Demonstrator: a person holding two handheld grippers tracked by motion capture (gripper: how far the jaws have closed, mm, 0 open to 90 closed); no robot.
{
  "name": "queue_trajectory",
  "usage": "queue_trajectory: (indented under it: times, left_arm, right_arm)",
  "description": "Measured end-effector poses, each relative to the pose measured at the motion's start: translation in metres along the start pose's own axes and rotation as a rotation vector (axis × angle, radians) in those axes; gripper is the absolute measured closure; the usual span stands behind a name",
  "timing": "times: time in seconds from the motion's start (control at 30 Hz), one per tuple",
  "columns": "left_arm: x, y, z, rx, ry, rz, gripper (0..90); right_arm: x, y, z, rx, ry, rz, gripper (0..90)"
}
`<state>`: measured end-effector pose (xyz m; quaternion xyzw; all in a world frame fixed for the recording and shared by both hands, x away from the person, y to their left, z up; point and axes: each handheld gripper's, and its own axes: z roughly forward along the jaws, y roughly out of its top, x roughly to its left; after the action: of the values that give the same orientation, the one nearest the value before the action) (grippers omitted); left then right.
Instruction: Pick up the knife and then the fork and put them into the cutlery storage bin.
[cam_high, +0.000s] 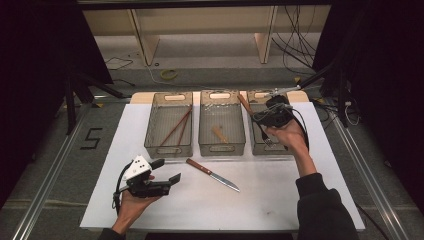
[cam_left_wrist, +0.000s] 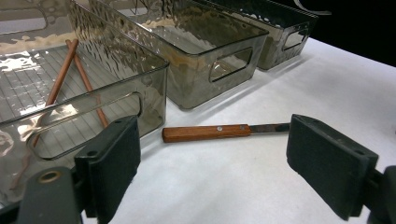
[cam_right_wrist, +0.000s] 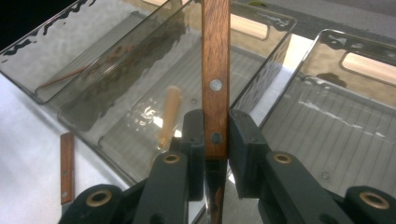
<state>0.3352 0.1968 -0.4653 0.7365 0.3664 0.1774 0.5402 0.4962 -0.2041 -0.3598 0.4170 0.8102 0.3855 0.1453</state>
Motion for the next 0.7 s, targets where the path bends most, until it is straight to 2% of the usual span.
queue_trajectory:
  times: [0.7]
  left_arm:
    - [0.000,0.000,0.000,-0.002,0.000,0.000,17.0]
  right_arm:
    - [-0.030,0.009,0.009,0.023,-0.078,0.062,77.6]
